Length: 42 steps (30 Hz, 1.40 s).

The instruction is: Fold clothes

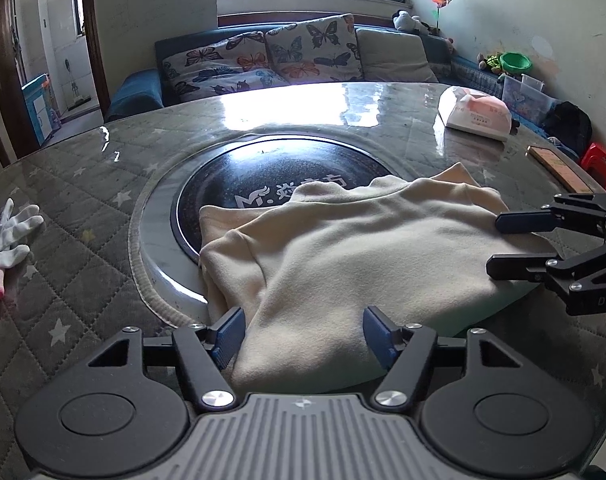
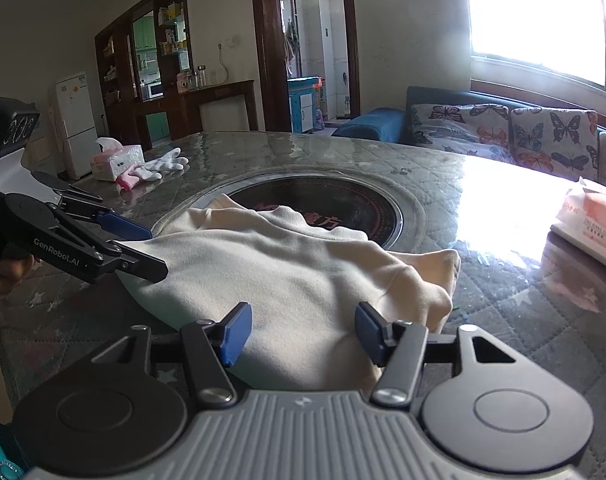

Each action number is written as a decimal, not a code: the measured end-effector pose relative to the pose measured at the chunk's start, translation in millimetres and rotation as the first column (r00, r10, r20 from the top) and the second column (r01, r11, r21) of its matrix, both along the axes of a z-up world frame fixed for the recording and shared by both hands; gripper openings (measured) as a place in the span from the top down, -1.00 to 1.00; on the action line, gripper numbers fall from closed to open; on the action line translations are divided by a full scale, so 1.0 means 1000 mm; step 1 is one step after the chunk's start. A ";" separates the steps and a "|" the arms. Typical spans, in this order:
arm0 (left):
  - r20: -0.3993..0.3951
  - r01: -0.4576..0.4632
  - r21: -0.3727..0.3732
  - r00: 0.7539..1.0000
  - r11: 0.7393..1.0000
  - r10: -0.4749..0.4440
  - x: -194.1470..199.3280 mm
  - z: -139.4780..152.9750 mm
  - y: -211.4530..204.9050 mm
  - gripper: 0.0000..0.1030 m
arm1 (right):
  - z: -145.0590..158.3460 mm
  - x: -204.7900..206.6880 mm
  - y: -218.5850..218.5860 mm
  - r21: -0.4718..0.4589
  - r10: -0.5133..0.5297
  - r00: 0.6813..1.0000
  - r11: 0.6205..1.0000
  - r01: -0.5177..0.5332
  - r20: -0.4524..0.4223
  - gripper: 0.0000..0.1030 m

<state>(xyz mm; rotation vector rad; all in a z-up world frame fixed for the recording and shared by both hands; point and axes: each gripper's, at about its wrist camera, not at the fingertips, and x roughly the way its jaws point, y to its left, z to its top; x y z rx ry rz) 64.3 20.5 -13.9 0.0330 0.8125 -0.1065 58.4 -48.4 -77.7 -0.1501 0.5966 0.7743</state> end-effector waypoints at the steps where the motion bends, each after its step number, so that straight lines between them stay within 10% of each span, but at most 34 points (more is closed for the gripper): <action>1: 0.000 -0.001 0.002 1.000 1.000 0.001 0.000 0.000 0.000 -0.36 | 0.000 0.000 0.000 0.001 0.000 1.000 1.000 0.000 -0.001 -0.18; 42: 0.180 0.003 -0.056 0.984 0.998 0.007 -0.025 0.024 0.021 -1.00 | 0.022 -0.022 0.012 -0.012 -0.189 0.981 0.982 0.190 0.039 -1.00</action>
